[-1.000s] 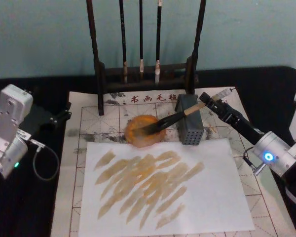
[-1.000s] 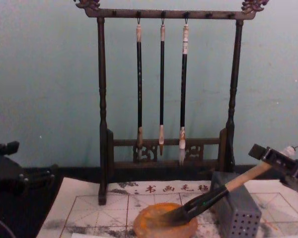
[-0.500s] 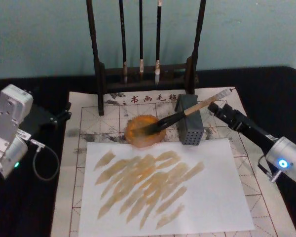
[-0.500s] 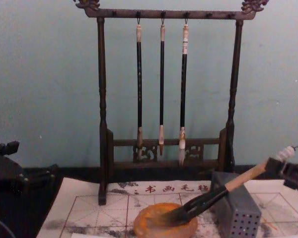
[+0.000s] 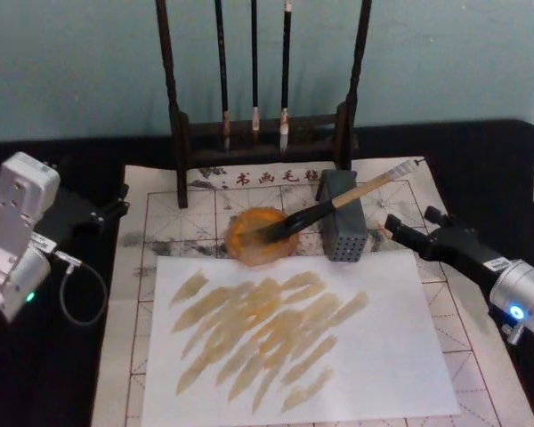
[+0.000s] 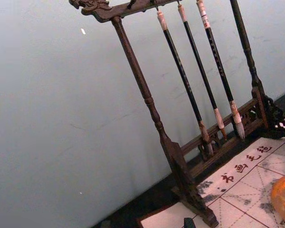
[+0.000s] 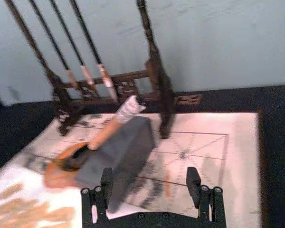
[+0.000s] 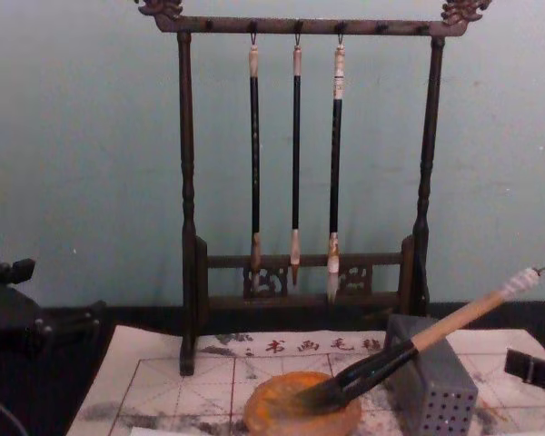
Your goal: Pick up the brush from the inkstone, write on the paper, then place the brush back to its original position.
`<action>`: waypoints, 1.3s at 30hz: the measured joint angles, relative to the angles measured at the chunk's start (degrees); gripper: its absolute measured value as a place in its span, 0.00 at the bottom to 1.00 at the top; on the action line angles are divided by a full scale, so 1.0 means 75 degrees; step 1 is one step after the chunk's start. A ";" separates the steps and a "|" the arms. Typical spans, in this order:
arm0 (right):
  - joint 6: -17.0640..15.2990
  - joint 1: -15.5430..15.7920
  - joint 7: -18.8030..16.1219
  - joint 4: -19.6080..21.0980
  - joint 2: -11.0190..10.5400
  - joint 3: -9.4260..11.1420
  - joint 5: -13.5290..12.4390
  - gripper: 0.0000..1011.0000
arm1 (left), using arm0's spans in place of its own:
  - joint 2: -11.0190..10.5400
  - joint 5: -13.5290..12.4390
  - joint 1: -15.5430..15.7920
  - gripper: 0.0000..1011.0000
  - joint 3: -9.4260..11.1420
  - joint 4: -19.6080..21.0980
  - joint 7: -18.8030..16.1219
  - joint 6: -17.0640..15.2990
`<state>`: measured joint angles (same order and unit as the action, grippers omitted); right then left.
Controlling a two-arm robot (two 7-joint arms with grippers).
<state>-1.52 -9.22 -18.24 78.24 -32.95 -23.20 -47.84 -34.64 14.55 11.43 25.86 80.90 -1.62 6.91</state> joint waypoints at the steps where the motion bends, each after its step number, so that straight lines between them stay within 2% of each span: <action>1: 0.0022 0.0009 0.0092 0.0008 0.0013 0.0000 0.0072 0.99 | 0.0000 0.0000 0.0000 0.99 0.0000 0.0000 0.0000 0.0000; 3: 0.0080 0.0024 0.0321 0.0019 0.0046 0.0000 0.0263 0.99 | 0.0000 -0.0001 0.0000 0.99 0.0000 0.0000 0.0000 0.0000; 5: 0.0231 0.0044 0.0724 0.0023 0.0135 -0.0008 0.0648 0.99 | 0.0000 0.0000 0.0000 0.99 0.0000 0.0000 0.0000 0.0000; 6: 0.0231 0.0044 0.0724 0.0023 0.0135 -0.0008 0.0648 0.99 | 0.0000 0.0000 0.0000 0.99 0.0000 0.0000 0.0000 0.0000; 9: 0.0455 0.0049 0.1082 -0.0045 0.0247 -0.0051 0.1122 0.99 | 0.0000 0.0000 0.0000 0.99 0.0000 0.0000 0.0000 0.0000; 14: 0.0715 0.0009 0.1342 -0.0215 0.0391 -0.0102 0.1607 0.99 | 0.0000 0.0000 0.0000 0.99 0.0000 -0.0001 0.0000 0.0000; 39: 0.0723 0.0003 0.1343 -0.0219 0.0385 -0.0100 0.1609 0.99 | 0.0000 0.0000 0.0000 0.99 0.0000 0.0000 0.0000 0.0000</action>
<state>3.91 -9.20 -8.17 76.59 -30.06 -23.95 -35.77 -34.64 14.55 11.43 25.86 80.90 -1.62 6.91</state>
